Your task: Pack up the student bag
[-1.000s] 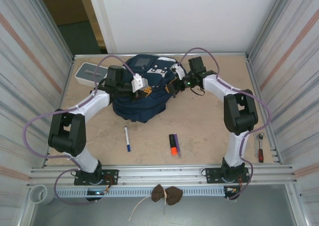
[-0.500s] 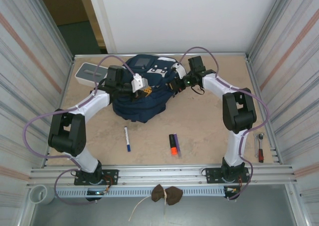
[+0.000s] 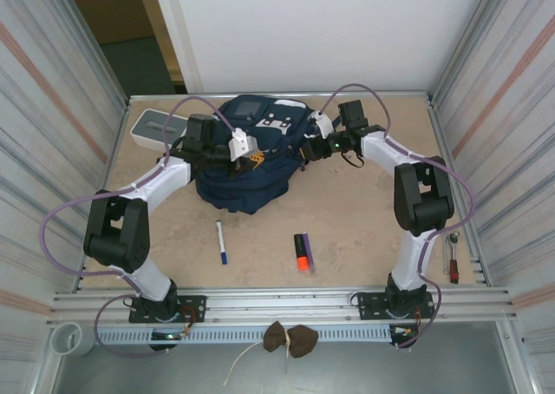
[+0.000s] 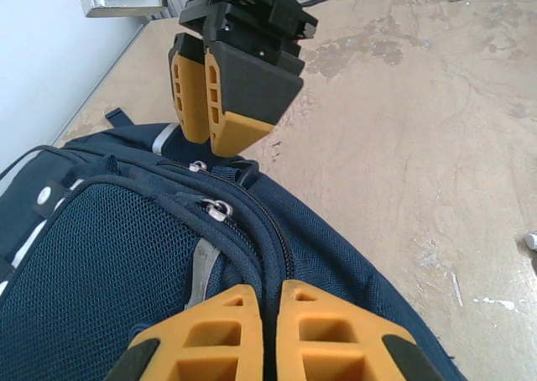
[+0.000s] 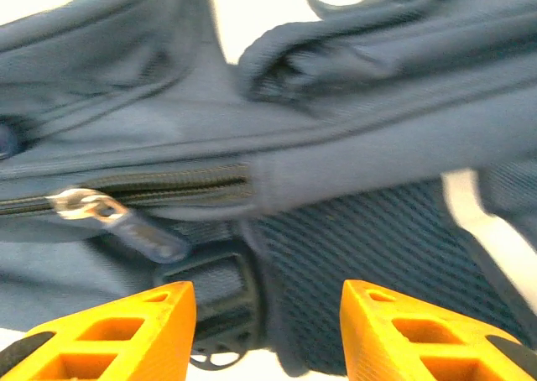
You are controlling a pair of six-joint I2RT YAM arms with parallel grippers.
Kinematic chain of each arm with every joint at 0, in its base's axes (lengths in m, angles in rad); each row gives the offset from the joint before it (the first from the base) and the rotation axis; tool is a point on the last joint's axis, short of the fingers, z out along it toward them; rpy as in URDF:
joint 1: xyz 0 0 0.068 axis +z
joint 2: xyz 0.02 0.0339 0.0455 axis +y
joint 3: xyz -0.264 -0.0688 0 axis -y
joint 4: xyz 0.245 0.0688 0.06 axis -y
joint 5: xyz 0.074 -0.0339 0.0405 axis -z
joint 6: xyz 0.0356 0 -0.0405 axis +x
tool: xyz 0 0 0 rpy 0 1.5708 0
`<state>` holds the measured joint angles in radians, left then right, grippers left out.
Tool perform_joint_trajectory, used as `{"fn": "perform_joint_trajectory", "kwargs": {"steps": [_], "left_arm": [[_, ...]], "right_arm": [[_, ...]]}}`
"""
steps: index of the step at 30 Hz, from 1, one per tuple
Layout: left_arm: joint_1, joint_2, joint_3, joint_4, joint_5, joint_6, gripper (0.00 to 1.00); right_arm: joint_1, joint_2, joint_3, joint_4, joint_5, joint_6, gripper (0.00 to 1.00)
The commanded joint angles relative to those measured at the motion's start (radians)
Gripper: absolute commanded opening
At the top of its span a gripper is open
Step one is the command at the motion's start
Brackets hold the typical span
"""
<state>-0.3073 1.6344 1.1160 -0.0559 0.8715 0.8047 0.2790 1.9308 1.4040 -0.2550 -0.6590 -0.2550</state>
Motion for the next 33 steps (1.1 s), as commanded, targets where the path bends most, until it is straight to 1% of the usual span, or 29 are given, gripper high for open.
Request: {"fn": "perform_joint_trajectory", "kwargs": {"steps": [1,7,11,14,16,19,23,26,33], "left_arm": [[-0.006,-0.064,0.007,0.052,0.123,0.008,0.0],[-0.007,-0.064,0.011,0.05,0.124,0.005,0.0],[-0.005,-0.064,0.01,0.05,0.124,0.007,0.0],[-0.006,-0.062,0.011,0.05,0.126,0.005,0.0],[-0.005,-0.064,0.011,0.051,0.126,0.007,0.0],[-0.006,-0.068,0.008,0.049,0.124,0.008,0.0],[-0.006,-0.073,0.005,0.048,0.121,0.011,0.0],[-0.006,-0.076,0.001,0.048,0.122,0.013,0.0],[-0.005,-0.077,-0.004,0.048,0.122,0.016,0.0]], "right_arm": [[0.029,-0.014,0.017,-0.032,-0.089,-0.097,0.5],[0.061,0.048,0.088,-0.064,-0.084,-0.142,0.52],[0.071,0.069,0.115,-0.061,-0.085,-0.146,0.5],[0.077,0.083,0.136,-0.061,-0.07,-0.144,0.41],[0.077,0.082,0.14,-0.055,-0.046,-0.137,0.3],[0.071,0.072,0.128,-0.016,0.005,-0.1,0.17],[0.058,0.052,0.103,0.032,0.085,-0.047,0.09],[0.048,0.045,0.089,0.06,0.161,-0.009,0.05],[0.016,0.038,0.076,0.101,0.317,0.077,0.03]]}}
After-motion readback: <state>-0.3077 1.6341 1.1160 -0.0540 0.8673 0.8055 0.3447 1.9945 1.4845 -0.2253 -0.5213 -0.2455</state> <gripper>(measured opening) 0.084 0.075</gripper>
